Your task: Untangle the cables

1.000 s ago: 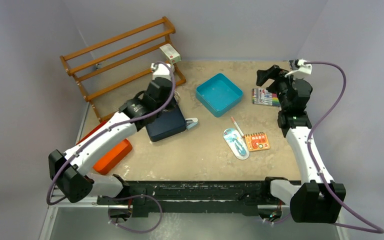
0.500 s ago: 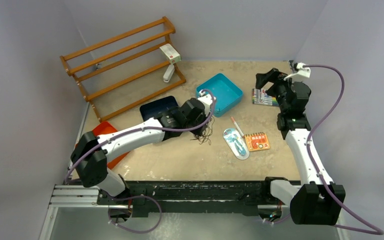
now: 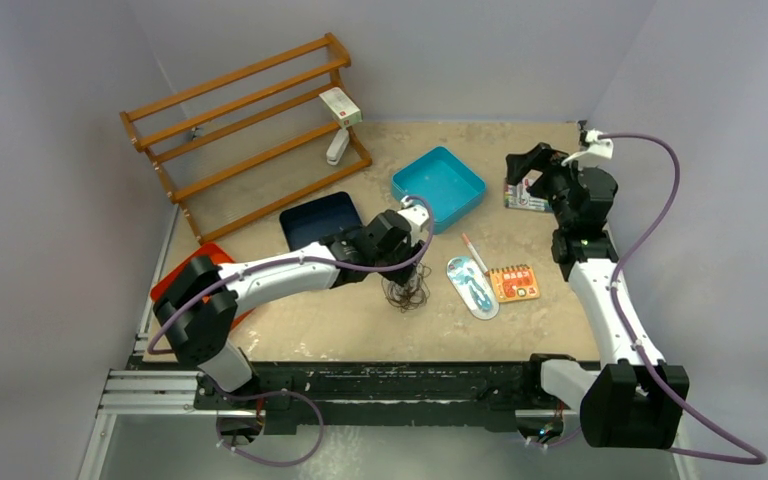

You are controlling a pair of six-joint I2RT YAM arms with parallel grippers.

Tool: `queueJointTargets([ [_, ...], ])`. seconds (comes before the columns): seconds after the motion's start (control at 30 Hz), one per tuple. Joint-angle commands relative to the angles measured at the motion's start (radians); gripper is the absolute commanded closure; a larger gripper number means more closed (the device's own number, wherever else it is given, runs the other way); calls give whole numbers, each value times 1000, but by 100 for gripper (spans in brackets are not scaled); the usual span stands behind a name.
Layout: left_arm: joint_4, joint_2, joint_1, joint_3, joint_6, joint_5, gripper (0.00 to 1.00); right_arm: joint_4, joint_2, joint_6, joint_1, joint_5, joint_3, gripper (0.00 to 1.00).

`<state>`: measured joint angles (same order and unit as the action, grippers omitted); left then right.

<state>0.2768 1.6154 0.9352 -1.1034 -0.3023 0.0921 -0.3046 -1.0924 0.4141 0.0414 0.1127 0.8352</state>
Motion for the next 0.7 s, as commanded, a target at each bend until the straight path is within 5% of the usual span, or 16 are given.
queueJointTargets([
  [0.0,-66,-82,-11,-1,24,52,43,-62,5,-29,5,35,-2,1],
  [0.4,-99,-218,-173,68,-89,-39,39,12,30,30,6,-105,-26,1],
  [0.67,-123,-232,-197,135,-189,-2,45,110,-29,-128,5,64,28,1],
])
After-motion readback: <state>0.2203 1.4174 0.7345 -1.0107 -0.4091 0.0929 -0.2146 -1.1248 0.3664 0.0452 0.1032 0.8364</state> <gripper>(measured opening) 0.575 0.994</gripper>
